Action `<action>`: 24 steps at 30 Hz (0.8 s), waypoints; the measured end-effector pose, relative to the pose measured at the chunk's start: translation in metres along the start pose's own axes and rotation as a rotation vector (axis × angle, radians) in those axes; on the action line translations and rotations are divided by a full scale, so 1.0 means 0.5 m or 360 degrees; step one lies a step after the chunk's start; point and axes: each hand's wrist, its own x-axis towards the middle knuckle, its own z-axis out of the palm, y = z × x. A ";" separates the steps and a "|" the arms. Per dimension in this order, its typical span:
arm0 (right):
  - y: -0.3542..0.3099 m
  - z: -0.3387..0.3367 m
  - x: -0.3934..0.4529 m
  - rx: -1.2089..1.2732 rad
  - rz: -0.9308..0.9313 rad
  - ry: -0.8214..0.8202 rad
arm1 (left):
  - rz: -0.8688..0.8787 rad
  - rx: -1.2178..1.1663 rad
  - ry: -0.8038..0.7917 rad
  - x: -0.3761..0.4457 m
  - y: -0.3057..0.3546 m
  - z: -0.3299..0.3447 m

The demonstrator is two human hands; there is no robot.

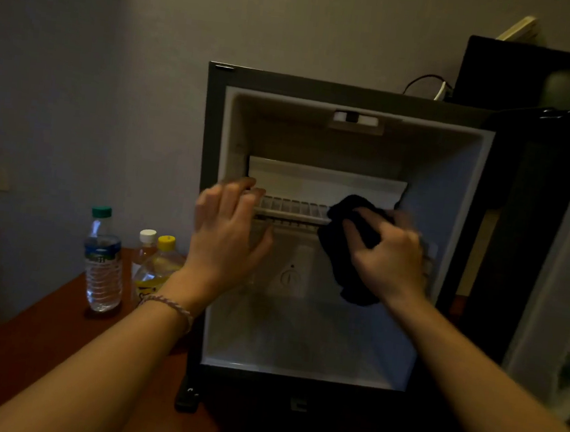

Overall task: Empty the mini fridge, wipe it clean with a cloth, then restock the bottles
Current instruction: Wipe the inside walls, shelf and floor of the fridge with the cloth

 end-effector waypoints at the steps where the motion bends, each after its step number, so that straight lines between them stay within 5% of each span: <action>1: -0.004 0.018 -0.031 0.0082 0.0069 0.0084 | -0.0088 -0.0028 0.0116 -0.007 -0.006 -0.004; 4: -0.012 0.078 -0.096 0.0432 0.0403 0.0341 | -0.0515 -0.0346 0.0360 -0.032 -0.025 -0.003; 8: 0.000 0.155 -0.100 0.1016 0.1013 0.0472 | -0.0995 -0.0735 0.0103 -0.056 -0.042 0.021; 16: 0.075 0.205 0.046 0.1390 0.1702 0.1248 | -0.1012 -0.0754 0.0103 -0.074 -0.054 0.055; 24: 0.064 0.240 0.109 0.1447 0.1770 0.1259 | -0.1007 -0.0827 0.0078 -0.082 -0.051 0.053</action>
